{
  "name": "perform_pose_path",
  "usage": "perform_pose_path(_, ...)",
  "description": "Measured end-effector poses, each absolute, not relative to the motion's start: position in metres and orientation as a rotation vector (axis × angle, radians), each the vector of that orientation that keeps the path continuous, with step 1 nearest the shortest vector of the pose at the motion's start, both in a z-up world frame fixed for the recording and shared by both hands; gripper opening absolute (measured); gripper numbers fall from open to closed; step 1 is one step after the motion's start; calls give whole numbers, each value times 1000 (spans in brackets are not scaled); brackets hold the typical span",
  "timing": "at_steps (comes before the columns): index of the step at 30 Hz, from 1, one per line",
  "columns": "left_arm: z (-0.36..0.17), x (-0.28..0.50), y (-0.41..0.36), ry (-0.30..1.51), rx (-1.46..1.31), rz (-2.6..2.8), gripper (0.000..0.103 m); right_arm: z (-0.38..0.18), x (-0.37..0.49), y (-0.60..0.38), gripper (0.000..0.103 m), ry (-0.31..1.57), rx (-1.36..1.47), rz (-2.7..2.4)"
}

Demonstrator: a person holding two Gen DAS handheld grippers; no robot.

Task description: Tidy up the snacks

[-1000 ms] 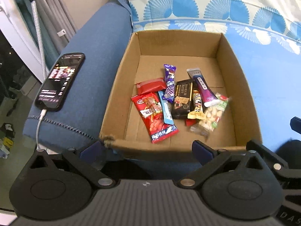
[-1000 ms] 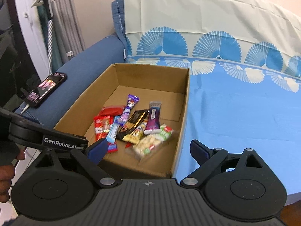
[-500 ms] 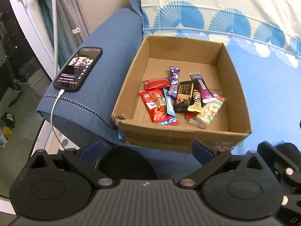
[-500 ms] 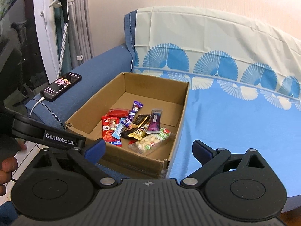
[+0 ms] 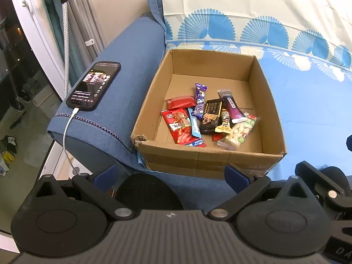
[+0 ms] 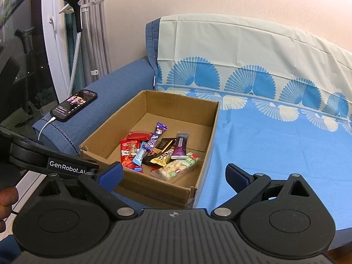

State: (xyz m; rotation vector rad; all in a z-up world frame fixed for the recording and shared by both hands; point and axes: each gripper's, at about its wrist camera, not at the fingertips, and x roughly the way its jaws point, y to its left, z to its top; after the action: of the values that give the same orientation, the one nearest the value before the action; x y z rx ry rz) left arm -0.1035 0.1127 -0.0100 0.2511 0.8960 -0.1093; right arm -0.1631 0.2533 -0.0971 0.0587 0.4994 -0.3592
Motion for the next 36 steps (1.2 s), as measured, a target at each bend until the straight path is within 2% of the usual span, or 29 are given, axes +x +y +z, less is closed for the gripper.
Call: perform_pose_path(36,-13,-102,114,901,262,-103,103,-97,-163,253,99,499,59,-358)
